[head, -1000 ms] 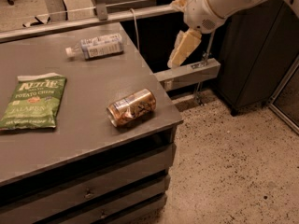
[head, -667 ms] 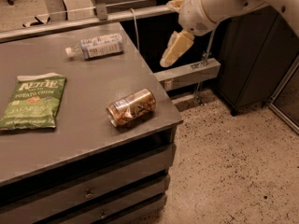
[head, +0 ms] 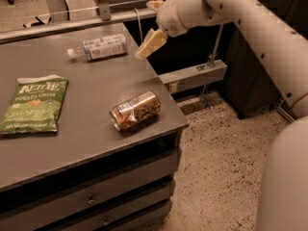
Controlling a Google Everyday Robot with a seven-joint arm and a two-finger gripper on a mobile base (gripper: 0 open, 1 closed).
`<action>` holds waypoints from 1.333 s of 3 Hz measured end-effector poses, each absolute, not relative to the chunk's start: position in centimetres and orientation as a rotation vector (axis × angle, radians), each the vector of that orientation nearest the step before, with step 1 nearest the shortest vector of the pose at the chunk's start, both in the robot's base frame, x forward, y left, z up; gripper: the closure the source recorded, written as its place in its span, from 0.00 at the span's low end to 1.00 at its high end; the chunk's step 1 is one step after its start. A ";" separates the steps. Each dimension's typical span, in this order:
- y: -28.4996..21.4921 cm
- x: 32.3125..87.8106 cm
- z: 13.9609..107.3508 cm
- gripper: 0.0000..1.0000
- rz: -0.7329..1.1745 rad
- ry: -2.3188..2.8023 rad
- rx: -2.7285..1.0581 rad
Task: Move blue plastic bottle near orange can
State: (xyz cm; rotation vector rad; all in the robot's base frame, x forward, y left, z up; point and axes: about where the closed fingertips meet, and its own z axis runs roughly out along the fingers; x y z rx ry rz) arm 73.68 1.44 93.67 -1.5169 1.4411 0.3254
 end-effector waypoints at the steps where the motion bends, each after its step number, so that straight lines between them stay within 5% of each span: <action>1: 5.0 76.7 91.4 0.00 0.441 1.428 -1.491; 4: 10.7 80.5 87.2 0.00 0.615 1.441 -1.477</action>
Offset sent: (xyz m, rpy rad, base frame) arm 0.0765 0.0817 -0.0655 0.1569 0.1752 0.0740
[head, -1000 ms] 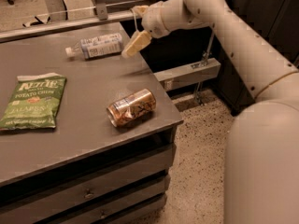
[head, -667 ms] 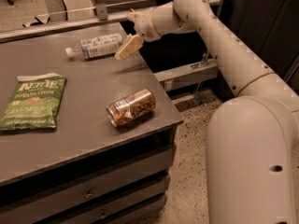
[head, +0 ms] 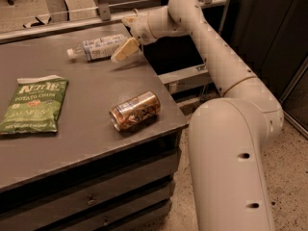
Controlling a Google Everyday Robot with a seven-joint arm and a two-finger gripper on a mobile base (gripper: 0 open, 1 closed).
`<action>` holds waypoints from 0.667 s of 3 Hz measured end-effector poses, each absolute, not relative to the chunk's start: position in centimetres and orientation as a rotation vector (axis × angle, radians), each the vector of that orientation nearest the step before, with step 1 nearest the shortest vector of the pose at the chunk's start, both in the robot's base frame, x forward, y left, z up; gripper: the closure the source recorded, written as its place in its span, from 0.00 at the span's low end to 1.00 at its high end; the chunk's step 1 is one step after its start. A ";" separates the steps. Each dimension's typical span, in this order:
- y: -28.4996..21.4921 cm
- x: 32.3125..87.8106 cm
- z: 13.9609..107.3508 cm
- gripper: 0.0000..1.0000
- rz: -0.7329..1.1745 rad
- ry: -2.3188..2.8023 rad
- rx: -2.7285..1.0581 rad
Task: Move blue plastic bottle near orange can
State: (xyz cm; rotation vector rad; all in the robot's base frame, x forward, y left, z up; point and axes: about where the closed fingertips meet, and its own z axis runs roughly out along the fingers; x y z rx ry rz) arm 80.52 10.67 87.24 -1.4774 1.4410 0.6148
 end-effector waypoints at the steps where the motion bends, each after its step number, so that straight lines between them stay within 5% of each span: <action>1: 11.7 80.8 86.9 0.16 0.653 1.425 -1.484; 2: 12.0 80.8 86.4 0.39 0.683 1.428 -1.482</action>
Offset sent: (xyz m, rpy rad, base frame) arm 0.0078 0.0065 -0.0085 0.0387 0.0523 0.0390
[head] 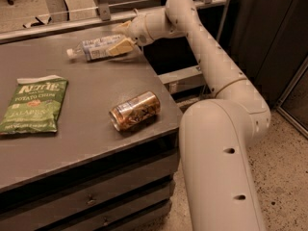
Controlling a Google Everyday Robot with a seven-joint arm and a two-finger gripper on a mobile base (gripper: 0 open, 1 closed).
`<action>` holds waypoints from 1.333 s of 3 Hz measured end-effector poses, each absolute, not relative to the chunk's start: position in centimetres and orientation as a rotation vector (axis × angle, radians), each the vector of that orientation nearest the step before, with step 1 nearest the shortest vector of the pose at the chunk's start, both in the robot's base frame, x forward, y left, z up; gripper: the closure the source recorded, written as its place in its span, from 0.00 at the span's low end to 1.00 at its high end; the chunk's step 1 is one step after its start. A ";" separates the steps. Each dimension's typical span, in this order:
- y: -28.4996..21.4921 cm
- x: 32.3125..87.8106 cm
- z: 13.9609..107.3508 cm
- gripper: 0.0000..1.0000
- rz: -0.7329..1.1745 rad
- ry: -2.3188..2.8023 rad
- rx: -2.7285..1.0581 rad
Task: Move blue plastic bottle near orange can
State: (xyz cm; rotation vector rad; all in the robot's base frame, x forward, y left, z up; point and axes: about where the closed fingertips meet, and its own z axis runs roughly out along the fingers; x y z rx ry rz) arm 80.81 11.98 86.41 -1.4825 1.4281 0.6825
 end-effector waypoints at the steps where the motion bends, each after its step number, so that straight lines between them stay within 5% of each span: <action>1: 11.7 80.3 86.7 0.62 0.694 1.422 -1.491; 3: 8.1 76.1 87.7 1.00 0.753 1.405 -1.576; 4: 6.1 72.6 87.3 1.00 0.840 1.373 -1.663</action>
Offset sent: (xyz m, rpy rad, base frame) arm -0.0459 -0.0492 0.0134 -0.0438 0.0272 0.0372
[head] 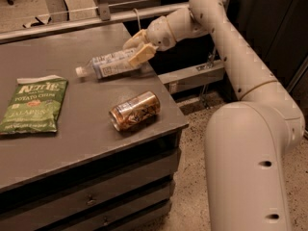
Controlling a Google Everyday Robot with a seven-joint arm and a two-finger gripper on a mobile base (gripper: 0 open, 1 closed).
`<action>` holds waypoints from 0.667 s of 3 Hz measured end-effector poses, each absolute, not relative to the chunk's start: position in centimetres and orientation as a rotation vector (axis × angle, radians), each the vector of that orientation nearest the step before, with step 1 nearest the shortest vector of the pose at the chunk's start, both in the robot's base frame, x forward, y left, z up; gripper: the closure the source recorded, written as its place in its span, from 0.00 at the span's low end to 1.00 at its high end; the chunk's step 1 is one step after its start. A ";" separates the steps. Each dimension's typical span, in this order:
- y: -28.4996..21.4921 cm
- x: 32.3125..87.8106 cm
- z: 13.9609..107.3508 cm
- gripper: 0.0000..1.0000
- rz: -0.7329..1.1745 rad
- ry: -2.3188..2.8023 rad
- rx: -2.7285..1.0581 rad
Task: Move blue plastic bottle near orange can
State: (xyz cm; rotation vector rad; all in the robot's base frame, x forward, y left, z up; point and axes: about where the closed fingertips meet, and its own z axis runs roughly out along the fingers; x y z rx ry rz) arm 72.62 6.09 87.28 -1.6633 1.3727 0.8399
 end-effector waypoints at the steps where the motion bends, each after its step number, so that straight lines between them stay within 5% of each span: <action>1: 3.6 69.0 86.7 1.00 0.937 1.323 -1.745; 2: 1.4 66.3 86.7 1.00 0.992 1.284 -1.797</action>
Offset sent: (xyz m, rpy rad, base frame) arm -0.1022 -0.0858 -0.0042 -0.0223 0.0853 0.2670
